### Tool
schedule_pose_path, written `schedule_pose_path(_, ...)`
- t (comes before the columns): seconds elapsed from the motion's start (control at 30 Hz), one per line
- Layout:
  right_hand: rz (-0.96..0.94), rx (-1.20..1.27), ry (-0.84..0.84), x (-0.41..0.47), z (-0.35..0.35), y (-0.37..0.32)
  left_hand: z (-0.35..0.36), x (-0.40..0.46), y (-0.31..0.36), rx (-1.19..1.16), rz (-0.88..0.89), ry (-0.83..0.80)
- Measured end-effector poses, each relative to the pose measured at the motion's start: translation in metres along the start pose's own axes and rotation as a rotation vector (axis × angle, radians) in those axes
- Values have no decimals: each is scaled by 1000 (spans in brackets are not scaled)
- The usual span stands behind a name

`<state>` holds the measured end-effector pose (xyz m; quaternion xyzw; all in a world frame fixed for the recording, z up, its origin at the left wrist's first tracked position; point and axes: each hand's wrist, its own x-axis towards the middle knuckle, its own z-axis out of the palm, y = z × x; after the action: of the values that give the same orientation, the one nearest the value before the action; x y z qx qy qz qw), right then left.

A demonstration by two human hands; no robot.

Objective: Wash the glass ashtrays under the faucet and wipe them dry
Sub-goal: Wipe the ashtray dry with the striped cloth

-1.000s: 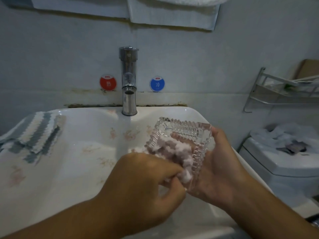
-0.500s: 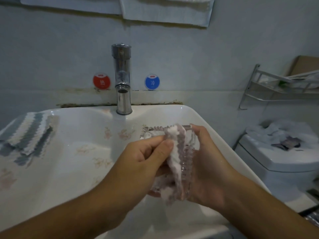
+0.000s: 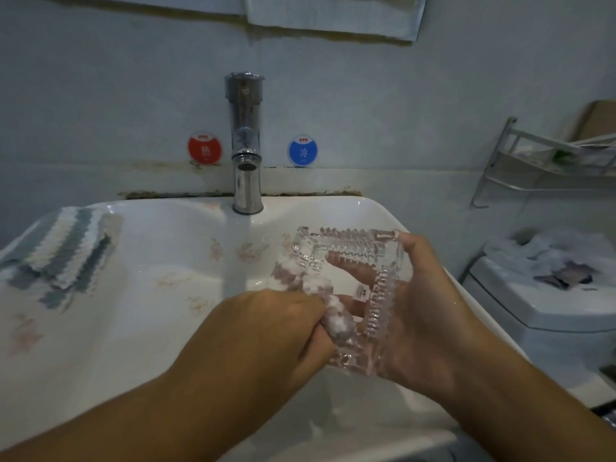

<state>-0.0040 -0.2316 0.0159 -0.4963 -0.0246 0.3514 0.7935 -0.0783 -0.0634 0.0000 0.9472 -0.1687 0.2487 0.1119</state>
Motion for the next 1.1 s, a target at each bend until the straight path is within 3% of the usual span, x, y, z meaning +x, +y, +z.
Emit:
schedule_pose_path(0.13, 15, -51, -47, 1, 4, 3, 14, 6, 1, 29, -12, 85)
schedule_pose_path(0.23, 32, -65, -82, 1, 6, 4, 13, 10, 3, -150, -79, 136)
schedule_pose_path(0.43, 77, -50, -89, 3, 5, 2, 3, 9, 13, -438, 21, 101)
schedule_pose_path(0.57, 119, 10, -63, 4, -1, 0, -2, 1, 11, -313, 88, 64)
schedule_pose_path(0.93, 119, 22, -110, 2, 2, 0, -2, 3, 19, -82, 29, 76)
schedule_pose_path(1.1, 99, 27, -88, 4, -2, 1, -3, 4, 12, -141, -105, 187)
